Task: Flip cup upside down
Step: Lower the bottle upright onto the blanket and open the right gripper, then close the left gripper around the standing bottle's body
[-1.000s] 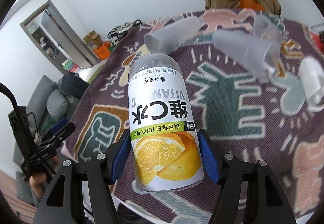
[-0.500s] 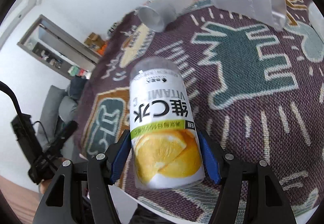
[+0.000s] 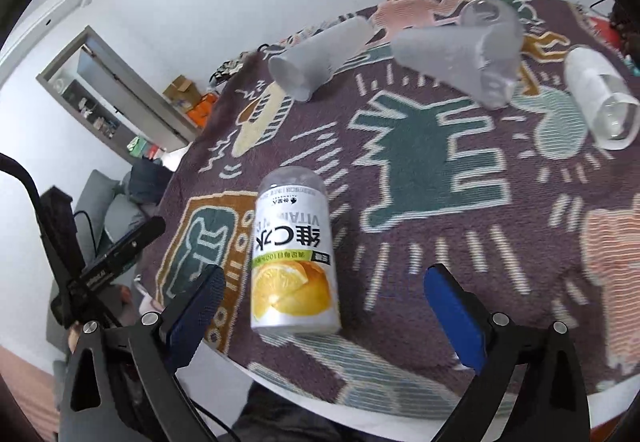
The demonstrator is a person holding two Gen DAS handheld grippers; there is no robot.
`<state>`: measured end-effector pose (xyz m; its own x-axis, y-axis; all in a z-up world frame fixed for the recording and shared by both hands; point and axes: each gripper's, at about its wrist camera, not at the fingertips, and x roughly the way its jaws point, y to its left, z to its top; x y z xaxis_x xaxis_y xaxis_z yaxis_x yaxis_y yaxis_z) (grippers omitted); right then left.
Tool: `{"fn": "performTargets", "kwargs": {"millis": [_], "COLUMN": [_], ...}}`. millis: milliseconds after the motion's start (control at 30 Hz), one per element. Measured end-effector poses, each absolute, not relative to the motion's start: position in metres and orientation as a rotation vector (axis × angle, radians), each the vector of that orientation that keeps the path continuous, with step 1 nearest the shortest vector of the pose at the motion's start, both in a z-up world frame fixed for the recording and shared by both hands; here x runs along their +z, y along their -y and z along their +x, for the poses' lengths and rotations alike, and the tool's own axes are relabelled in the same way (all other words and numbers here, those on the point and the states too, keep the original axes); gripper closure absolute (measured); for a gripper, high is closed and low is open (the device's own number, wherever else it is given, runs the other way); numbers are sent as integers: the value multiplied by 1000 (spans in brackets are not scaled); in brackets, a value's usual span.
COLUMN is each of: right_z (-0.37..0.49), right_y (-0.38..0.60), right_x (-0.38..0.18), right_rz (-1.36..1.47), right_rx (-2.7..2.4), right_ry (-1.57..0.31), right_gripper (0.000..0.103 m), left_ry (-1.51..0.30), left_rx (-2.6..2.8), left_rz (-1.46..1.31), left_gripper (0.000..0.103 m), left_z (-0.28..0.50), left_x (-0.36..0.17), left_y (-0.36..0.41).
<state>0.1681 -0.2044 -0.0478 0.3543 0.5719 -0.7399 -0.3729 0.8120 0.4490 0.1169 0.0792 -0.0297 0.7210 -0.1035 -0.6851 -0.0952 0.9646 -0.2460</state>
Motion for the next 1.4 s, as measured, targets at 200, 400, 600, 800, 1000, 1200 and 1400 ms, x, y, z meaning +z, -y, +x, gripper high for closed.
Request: {"fn": "performTargets", "kwargs": {"millis": [200, 400, 600, 800, 1000, 1200, 1400], "right_z": [158, 142, 135, 131, 132, 133, 133], "right_y": [234, 254, 274, 285, 297, 302, 309], "right_x": [-42, -46, -51, -52, -54, -58, -64], "right_rz": [210, 191, 196, 183, 182, 155, 151], "right_rx": [550, 503, 469, 450, 433, 407, 392], "right_ry": [-983, -939, -893, -850, -820, -809, -805], "right_gripper": [3, 3, 3, 3, 3, 4, 4], "left_ry": [-804, -844, -911, -979, -1056, -1187, -1293], "left_rx": [-72, -153, -205, -214, -210, -224, -171], "left_rz": [-259, -239, -259, -326, -375, -499, -569], "left_gripper": [0, 0, 1, 5, 6, 8, 19], "left_z": [132, 145, 163, 184, 203, 216, 225], "left_x": [-29, -23, -18, -10, -5, -23, -42], "left_y": [-55, -31, -20, -18, -9, -5, 2]}}
